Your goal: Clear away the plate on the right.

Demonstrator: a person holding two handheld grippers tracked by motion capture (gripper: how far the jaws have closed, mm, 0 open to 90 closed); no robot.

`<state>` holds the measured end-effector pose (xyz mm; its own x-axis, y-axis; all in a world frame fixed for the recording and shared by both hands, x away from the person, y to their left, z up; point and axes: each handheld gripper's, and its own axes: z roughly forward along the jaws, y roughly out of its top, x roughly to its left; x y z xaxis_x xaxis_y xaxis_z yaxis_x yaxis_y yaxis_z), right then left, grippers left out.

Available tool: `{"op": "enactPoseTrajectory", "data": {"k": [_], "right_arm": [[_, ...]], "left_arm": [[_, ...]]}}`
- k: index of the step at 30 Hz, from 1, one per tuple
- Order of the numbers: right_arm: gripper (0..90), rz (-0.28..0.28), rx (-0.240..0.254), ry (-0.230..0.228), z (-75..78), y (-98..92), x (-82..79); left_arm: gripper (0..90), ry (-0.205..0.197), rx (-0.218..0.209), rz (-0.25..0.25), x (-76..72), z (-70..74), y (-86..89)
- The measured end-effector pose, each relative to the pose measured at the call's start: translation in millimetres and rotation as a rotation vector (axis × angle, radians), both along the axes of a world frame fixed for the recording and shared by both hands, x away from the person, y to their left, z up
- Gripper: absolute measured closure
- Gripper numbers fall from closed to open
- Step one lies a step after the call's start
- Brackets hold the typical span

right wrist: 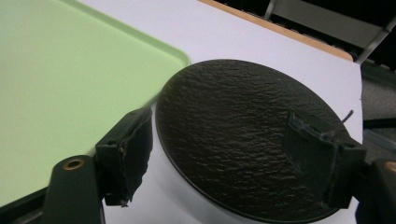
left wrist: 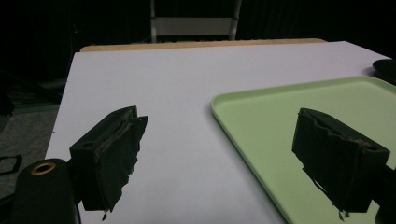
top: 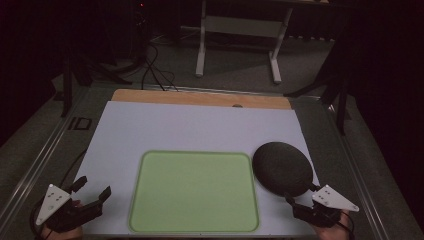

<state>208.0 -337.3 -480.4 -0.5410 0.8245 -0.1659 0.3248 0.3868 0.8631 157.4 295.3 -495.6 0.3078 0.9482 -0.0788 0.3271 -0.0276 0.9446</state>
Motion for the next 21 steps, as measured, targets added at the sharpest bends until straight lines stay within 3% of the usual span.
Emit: {"op": "enactPoseTrajectory", "data": {"k": [10, 13, 21], "right_arm": [[28.3, 0.036, -0.086, 0.008, -6.4, -6.4, 0.1], [34.0, 0.045, -0.101, 0.012, -8.8, -9.5, -0.7], [38.3, 0.06, -0.173, 0.029, -17.7, -12.9, -2.8]], "left_arm": [[15.3, 0.004, 0.001, 0.001, 0.5, -0.6, 0.1], [15.3, 0.005, -0.001, 0.001, 0.6, -0.8, 0.4], [15.4, 0.006, -0.007, 0.002, 1.4, -1.6, 0.4]]}}
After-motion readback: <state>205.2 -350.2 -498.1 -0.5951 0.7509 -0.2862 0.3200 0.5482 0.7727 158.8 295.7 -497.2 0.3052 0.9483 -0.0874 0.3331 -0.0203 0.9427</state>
